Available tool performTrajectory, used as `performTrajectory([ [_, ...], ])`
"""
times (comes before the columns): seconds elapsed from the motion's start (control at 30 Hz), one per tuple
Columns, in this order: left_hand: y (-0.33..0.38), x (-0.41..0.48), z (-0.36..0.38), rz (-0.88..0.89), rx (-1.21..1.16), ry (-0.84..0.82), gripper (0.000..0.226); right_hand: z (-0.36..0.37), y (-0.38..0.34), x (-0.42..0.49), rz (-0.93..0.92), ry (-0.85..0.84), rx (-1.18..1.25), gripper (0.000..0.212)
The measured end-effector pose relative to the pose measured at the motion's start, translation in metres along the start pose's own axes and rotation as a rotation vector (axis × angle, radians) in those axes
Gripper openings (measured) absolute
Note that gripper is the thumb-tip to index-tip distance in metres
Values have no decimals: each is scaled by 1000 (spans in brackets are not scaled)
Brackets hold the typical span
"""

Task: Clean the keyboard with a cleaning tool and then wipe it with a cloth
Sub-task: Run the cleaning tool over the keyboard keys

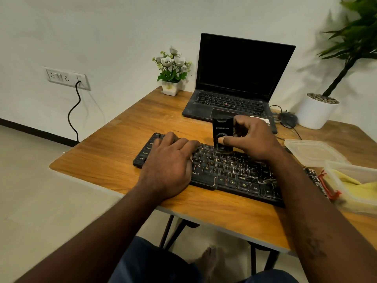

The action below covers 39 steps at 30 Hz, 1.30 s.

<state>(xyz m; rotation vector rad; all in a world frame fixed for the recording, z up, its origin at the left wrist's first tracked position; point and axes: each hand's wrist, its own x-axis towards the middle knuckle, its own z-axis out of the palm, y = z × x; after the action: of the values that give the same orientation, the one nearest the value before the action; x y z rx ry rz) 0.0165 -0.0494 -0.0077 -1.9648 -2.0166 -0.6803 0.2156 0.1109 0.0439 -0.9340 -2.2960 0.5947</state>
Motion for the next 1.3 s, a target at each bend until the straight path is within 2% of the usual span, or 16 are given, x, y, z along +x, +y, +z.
performTrajectory([
  [0.1, 0, 0, 0, -1, -9, 2, 47, 3, 1, 3, 39, 90, -51, 47],
  [0.2, 0, -1, 0, -3, -13, 3, 48, -1, 4, 4, 98, 208, 138, 41],
  [0.27, 0, -1, 0, -1, -14, 4, 48, -4, 9, 5, 118, 229, 259, 43],
  [0.43, 0, -1, 0, -2, -22, 15, 46, -4, 12, 7, 139, 215, 365, 73],
  [0.57, 0, 0, 0, -1, -25, 16, 47, -4, 8, 7, 108, 191, 381, 68],
  [0.73, 0, 0, 0, 1, -19, 23, 46, -5, 5, 4, 105, 95, 420, 72],
  [0.9, 0, 0, 1, 2, -23, 27, 45, -5, -1, 0, 63, 55, 368, 79],
  [1.0, 0, 0, 1, 2, -19, 29, 45, -3, 0, 1, 39, 56, 249, 81],
  [1.17, 0, 0, 1, -2, -10, 20, 46, -4, -5, -2, -80, -49, 93, 86],
  [1.3, 0, 0, 0, 0, -2, 12, 46, 2, -9, -2, -127, 3, -58, 95],
])
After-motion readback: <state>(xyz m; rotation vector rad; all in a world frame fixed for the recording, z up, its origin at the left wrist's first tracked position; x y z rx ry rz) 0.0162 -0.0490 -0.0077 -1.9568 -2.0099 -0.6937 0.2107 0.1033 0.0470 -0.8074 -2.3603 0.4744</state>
